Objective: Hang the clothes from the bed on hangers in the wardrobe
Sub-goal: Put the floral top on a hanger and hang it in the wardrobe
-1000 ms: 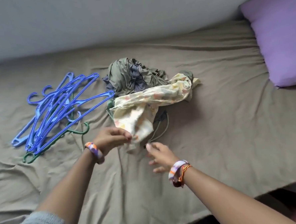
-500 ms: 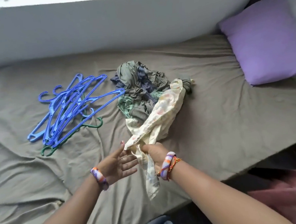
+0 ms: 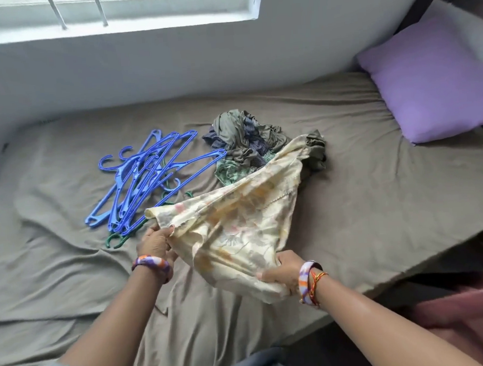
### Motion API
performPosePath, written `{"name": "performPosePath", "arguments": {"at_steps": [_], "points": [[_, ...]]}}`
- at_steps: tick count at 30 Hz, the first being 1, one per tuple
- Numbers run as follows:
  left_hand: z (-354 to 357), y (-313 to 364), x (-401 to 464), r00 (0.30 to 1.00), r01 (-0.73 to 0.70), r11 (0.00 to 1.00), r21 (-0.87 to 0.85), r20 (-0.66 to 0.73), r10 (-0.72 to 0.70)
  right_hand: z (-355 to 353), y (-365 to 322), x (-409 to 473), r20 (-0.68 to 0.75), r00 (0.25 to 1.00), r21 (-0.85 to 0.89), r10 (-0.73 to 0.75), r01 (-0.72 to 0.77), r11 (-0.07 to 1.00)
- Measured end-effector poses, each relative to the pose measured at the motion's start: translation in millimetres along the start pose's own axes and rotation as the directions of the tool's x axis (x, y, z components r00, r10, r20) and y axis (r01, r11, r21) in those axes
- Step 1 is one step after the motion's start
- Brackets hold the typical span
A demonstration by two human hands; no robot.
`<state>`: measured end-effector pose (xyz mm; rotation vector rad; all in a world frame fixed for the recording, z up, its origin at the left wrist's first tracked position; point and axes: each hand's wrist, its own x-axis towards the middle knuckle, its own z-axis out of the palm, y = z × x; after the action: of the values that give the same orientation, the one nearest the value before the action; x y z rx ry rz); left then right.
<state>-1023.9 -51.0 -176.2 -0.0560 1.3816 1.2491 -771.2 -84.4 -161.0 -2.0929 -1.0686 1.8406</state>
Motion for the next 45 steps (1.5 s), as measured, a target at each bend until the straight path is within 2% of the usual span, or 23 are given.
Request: {"name": "performPosePath", "arguments": {"at_steps": [3,7,9,11,15,17,18,20,23,25,27,29,31,33,35,36,37,38,39,40,41,44,45], "points": [[-13.9,7.9,6.6,1.000,0.021,1.000,0.001,0.020,-0.021,4.7,1.1,-1.4,0.096,0.994,0.073,0.057,-0.064,0.995],[-16.0,4.5,-10.3,0.984,0.149,0.987,-0.056,0.106,-0.143,18.3,-1.0,6.3,0.095,0.995,-0.032,0.009,-0.006,0.999],[-17.6,14.2,-13.6,0.981,0.129,0.979,-0.158,0.164,-0.103,18.1,-7.0,5.1,0.085,0.996,0.044,0.017,-0.021,0.999],[-21.8,34.5,-21.5,0.990,0.060,0.971,-0.229,0.138,-0.029,18.8,-14.1,-3.0,0.124,0.991,0.101,0.040,-0.052,0.994],[-43.4,60.1,-18.7,0.991,-0.059,0.971,-0.230,0.104,0.084,37.4,-31.1,-9.4,0.214,0.977,0.001,-0.023,0.024,1.000],[-54.6,56.2,-11.3,1.000,-0.029,0.999,-0.031,0.007,0.029,55.4,-40.3,-11.4,0.228,0.957,-0.125,-0.179,0.211,0.969],[-55.4,53.2,-19.4,1.000,0.024,1.000,0.018,0.013,-0.024,63.4,-43.4,-11.7,0.256,0.937,-0.152,-0.238,0.282,0.947],[-49.3,37.0,-28.4,0.965,0.157,0.982,0.104,0.197,-0.175,75.4,-50.9,-19.1,0.289,0.899,-0.183,-0.330,0.390,0.903],[-26.5,8.0,-50.0,0.835,0.273,0.906,0.324,0.387,-0.390,86.5,-51.6,-28.3,0.410,0.826,-0.144,-0.386,0.477,0.867],[-22.1,2.0,-48.9,0.759,0.270,0.897,0.349,0.496,-0.422,82.9,-44.1,-32.3,0.513,0.772,0.025,-0.375,0.423,0.906],[-15.7,14.0,-54.2,0.755,0.234,0.892,0.386,0.506,-0.417,72.2,-33.4,-28.9,0.494,0.794,0.260,-0.355,0.254,0.931],[-17.0,32.8,-61.1,0.720,0.152,0.919,0.363,0.597,-0.355,61.5,-25.9,-17.9,0.320,0.903,0.459,-0.286,0.116,0.881],[-20.6,46.4,-66.4,0.684,0.064,0.933,0.354,0.665,-0.299,56.1,-18.8,-0.5,0.170,0.981,0.604,-0.096,-0.027,0.796],[-26.4,55.3,-70.7,0.649,0.036,0.929,0.368,0.699,-0.302,57.7,-13.9,11.2,0.190,0.982,0.712,-0.020,-0.123,0.691],[-43.4,57.5,-78.8,0.555,-0.010,0.963,0.268,0.803,-0.218,61.4,-9.7,22.8,0.187,0.981,0.767,-0.055,-0.111,0.632],[-51.6,56.4,-80.3,0.606,-0.055,0.983,0.174,0.789,-0.106,60.4,-10.2,28.0,0.100,0.993,0.792,-0.069,-0.037,0.609],[-53.7,59.8,-87.4,0.626,0.024,0.979,0.200,0.761,-0.171,56.6,-12.8,32.1,0.040,0.995,0.810,-0.094,0.023,0.585],[-56.4,64.5,-90.5,0.697,0.103,0.964,0.244,0.674,-0.245,49.1,-20.8,33.5,-0.035,0.994,0.859,-0.099,0.080,0.506],[-60.6,67.9,-92.1,0.821,0.029,0.967,0.252,0.546,-0.168,39.1,-29.6,33.9,-0.102,0.985,0.926,-0.141,0.146,0.348],[-67.1,71.5,-92.5,0.899,-0.031,0.967,0.253,0.429,-0.084,28.3,-37.9,33.5,-0.175,0.978,0.933,-0.110,0.201,0.299],[-73.6,76.5,-88.7,0.936,-0.014,0.962,0.271,0.343,-0.083,18.0,-44.9,27.0,-0.199,0.976,0.942,-0.093,0.217,0.255],[-96.1,87.4,-62.0,0.985,-0.029,0.897,0.441,0.165,-0.050,-1.6,-47.2,18.6,-0.267,0.956,0.804,-0.120,0.290,0.519],[-103.9,88.0,-48.9,0.999,-0.040,0.819,0.572,0.048,0.015,-4.6,-43.3,16.5,-0.284,0.950,0.742,-0.129,0.303,0.598]]}}
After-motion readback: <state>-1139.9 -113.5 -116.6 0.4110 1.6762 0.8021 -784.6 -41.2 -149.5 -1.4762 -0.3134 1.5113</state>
